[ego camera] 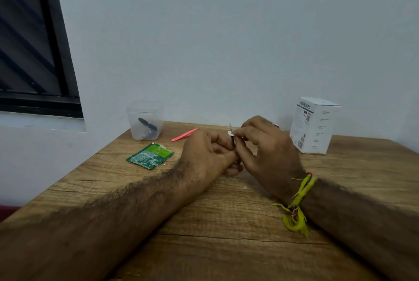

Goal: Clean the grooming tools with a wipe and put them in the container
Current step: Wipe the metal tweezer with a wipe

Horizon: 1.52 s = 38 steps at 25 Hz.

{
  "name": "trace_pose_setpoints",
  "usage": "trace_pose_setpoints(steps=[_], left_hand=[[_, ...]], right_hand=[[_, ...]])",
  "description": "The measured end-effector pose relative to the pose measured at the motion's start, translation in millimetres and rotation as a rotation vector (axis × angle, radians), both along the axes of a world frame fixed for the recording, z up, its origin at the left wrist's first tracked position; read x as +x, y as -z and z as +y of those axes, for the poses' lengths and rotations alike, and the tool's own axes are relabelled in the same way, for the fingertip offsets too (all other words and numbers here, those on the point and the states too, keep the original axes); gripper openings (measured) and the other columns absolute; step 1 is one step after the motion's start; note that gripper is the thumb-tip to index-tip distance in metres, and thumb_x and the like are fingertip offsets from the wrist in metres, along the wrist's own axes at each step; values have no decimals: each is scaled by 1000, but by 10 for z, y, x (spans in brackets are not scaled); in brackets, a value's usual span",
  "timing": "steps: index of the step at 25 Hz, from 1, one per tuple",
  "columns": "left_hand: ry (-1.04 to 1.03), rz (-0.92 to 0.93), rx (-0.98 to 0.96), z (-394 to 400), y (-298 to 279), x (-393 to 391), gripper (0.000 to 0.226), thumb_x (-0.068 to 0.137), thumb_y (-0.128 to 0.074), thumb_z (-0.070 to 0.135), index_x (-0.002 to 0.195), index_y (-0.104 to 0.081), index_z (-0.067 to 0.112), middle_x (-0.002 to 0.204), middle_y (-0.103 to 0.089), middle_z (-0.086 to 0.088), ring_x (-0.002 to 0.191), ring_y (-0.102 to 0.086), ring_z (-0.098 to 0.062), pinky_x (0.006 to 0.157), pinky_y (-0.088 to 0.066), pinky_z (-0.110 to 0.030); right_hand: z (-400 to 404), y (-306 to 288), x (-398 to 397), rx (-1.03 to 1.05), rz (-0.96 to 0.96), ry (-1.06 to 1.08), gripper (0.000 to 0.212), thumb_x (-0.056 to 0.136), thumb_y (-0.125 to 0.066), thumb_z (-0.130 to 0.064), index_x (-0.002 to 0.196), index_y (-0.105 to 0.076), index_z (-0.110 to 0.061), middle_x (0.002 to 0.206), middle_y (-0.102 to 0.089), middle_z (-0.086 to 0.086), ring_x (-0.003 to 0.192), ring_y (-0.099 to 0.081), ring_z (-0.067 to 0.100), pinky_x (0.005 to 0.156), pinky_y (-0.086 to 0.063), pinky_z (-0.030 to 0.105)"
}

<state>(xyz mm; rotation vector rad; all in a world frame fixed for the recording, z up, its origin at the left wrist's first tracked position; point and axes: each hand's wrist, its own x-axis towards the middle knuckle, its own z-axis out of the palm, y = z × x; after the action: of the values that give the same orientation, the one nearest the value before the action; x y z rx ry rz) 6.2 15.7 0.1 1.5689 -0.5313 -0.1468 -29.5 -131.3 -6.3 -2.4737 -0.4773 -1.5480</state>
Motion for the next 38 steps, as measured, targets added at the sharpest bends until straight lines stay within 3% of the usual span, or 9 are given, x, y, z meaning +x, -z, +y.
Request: trace_pose_setpoints(steps=[6, 13, 18, 27, 32, 38], left_hand=[[-18, 3, -23, -24, 1, -37, 6, 85, -70, -9, 87, -66, -5, 71, -71, -23, 54, -71, -20, 53, -60, -27], [-13, 49, -44, -15, 10, -5, 15, 83, -70, -12, 77, -62, 0, 63, -69, -17, 55, -71, -24, 51, -59, -28], [63, 27, 24, -13, 20, -34, 12, 82, -71, -12, 86, -62, -5, 74, -72, -28, 62, -74, -31, 55, -62, -32], [68, 43, 4, -27, 12, -46, 12, 83, -70, -13, 87, -62, -5, 74, -72, -29, 59, -73, -29, 52, -61, -30], [53, 99, -51, -13, 3, -30, 18, 81, -70, -15, 81, -59, 0, 70, -71, -25, 57, -73, -30, 48, -58, -28], [75, 83, -46, -8, 10, -23, 12, 82, -72, -13, 88, -63, -7, 79, -71, -32, 62, -72, -32, 51, -59, -28]], right_hand=[[29, -22, -9, -49, -129, 61, 16, 94, -61, -16, 88, -72, -6, 84, -64, 5, 75, -61, 23, 66, -51, 40], [-1, 25, 21, -90, 49, -34, 16, 95, -59, -14, 96, -72, -4, 90, -63, 6, 77, -63, 24, 62, -52, 43], [-28, -17, 23, -33, 21, -18, 12, 93, -62, -7, 94, -72, 0, 86, -63, 9, 74, -62, 26, 64, -53, 43], [-22, -15, 18, -43, 10, -12, 12, 90, -65, -4, 98, -73, 0, 84, -64, 10, 73, -63, 25, 63, -54, 43], [-76, -34, 0, 145, -109, -40, 11, 87, -67, 0, 96, -73, 0, 86, -66, 7, 77, -63, 18, 66, -54, 36], [-24, -8, 4, -8, 9, -64, 11, 86, -69, 1, 96, -73, 0, 85, -68, 9, 79, -66, 21, 71, -55, 38]])
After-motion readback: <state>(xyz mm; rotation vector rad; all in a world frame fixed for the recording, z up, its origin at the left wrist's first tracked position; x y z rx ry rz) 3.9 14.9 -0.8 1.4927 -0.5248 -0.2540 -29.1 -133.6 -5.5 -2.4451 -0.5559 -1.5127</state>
